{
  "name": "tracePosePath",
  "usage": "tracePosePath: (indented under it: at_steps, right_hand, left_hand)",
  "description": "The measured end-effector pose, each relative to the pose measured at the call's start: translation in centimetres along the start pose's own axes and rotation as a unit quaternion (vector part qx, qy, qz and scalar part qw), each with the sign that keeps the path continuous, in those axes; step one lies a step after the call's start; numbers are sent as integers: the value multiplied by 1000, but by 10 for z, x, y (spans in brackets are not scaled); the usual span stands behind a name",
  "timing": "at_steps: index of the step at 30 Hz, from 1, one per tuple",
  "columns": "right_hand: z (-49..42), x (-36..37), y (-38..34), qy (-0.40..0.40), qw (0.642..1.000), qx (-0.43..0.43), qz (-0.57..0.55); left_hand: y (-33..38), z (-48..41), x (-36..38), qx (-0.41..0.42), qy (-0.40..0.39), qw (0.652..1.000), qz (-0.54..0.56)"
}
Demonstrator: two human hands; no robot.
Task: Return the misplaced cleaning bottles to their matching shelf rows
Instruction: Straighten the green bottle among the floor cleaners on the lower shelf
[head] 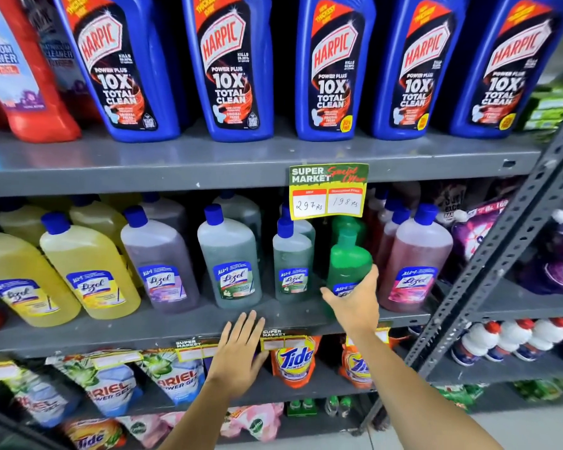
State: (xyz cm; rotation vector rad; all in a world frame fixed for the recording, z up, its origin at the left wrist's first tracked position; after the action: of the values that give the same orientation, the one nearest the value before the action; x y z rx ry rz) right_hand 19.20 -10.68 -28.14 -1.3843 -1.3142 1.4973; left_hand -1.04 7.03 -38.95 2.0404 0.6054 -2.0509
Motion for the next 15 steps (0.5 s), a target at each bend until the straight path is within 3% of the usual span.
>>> tracePosePath:
  at_steps: [15]
  right_hand:
    - [-20,-2,7,-18,998,-18,-49]
  left_hand:
    - [2,0,0,-10,20,1000,0]
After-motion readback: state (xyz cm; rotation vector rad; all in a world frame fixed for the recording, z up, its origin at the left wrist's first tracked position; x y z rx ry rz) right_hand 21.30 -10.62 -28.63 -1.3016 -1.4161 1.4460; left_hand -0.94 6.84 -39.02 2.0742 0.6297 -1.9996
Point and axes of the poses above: each hand's wrist, its own z-axis away from the middle knuckle, its own x-axis out of the palm, y = z × x, the point moved 8 cm from there along -z, towards the middle knuckle, and after that the axes turned 14 degrees about -z, right-handed, at the moved point
